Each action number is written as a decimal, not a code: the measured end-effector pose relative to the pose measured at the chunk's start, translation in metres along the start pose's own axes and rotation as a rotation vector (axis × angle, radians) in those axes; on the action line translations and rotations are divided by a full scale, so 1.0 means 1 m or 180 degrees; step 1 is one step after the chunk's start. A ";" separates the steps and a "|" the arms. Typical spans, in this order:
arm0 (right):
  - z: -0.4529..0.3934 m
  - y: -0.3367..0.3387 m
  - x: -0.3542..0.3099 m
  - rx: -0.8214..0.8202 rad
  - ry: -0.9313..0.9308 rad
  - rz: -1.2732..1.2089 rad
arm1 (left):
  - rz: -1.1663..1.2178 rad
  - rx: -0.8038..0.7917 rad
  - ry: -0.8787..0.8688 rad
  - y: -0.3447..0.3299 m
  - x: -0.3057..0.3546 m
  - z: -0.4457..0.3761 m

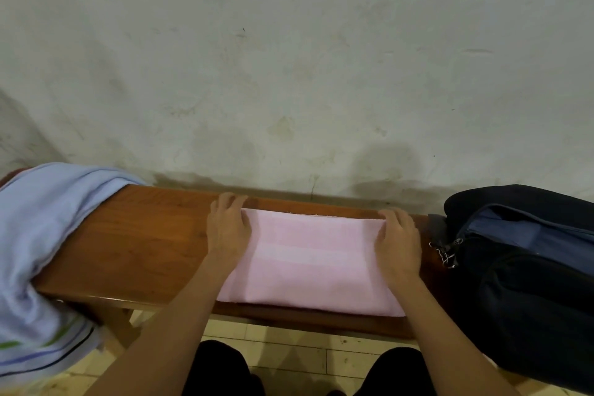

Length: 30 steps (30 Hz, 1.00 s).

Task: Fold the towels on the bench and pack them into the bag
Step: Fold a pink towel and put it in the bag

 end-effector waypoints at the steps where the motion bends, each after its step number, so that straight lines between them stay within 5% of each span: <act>1: 0.003 -0.003 -0.011 -0.0057 0.0274 0.0140 | -0.0189 -0.0012 -0.0157 -0.003 0.010 0.005; 8: 0.036 -0.059 -0.063 -0.1459 0.1025 0.0747 | -0.0844 -0.1189 -0.0899 -0.063 0.067 0.059; 20: 0.033 -0.044 -0.007 -0.1377 0.0753 0.0973 | -0.1144 -0.1044 -0.0447 -0.042 0.009 0.045; 30: 0.054 -0.060 -0.069 -0.1420 0.0964 0.0738 | -0.0726 -0.1046 -0.0929 -0.064 0.079 0.077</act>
Point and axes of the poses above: each hand's wrist, its own z-axis away from the middle knuckle, its own y-axis out of the back of the hand, x = y × z, the point moved 4 cm from there along -z, towards the middle knuckle, and after that the axes turned 14 degrees about -x, right-handed, at the moved point
